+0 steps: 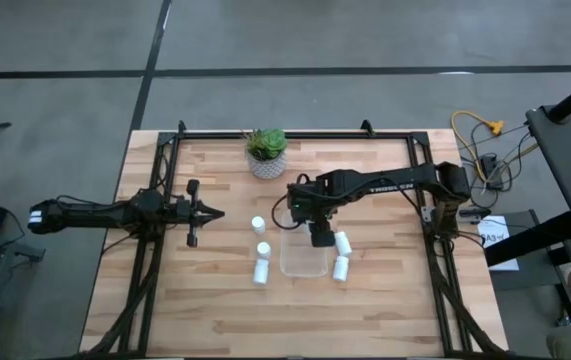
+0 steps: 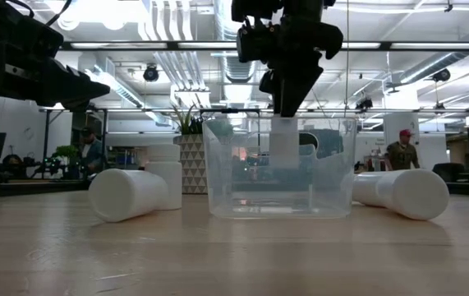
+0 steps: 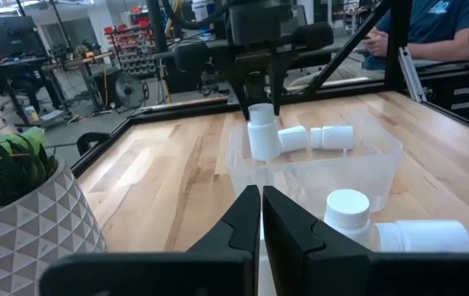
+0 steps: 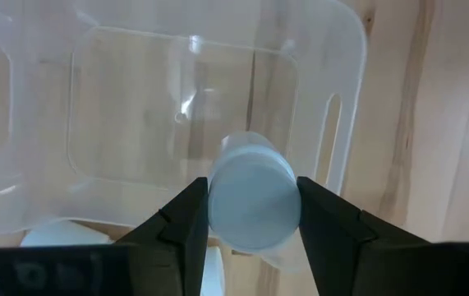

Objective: Pick and place pill bottles into a basket
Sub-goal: Put the white medicine bottle into the transparent bin

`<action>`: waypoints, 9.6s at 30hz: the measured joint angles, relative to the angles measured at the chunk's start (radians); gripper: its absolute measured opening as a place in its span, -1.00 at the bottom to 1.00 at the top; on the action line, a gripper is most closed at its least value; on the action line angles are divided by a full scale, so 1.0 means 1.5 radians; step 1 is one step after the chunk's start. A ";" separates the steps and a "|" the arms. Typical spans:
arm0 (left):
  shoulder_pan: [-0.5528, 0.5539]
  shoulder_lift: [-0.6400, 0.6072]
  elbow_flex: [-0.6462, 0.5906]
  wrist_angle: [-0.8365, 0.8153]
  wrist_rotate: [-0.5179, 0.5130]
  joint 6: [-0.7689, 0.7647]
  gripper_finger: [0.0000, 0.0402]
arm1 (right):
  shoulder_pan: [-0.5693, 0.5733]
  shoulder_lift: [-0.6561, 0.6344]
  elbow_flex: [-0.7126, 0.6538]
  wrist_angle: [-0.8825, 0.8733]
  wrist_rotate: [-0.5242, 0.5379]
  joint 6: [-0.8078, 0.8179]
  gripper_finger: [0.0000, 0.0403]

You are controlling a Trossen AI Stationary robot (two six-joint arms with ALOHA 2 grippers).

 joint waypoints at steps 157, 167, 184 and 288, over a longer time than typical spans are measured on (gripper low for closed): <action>0.000 0.067 0.000 0.002 0.000 0.002 -1.00 | 0.068 -0.427 -0.489 0.237 0.036 0.632 -0.13; 0.000 0.067 0.000 0.002 0.000 0.002 -1.00 | 0.064 -0.427 -0.489 0.243 0.058 0.598 -0.06; 0.000 0.067 0.000 0.001 0.000 0.002 -1.00 | 0.061 -0.394 -0.490 0.239 0.106 0.609 0.49; 0.000 0.067 0.000 0.001 0.000 -0.001 -1.00 | 0.032 -0.198 -0.177 0.033 0.177 0.363 0.41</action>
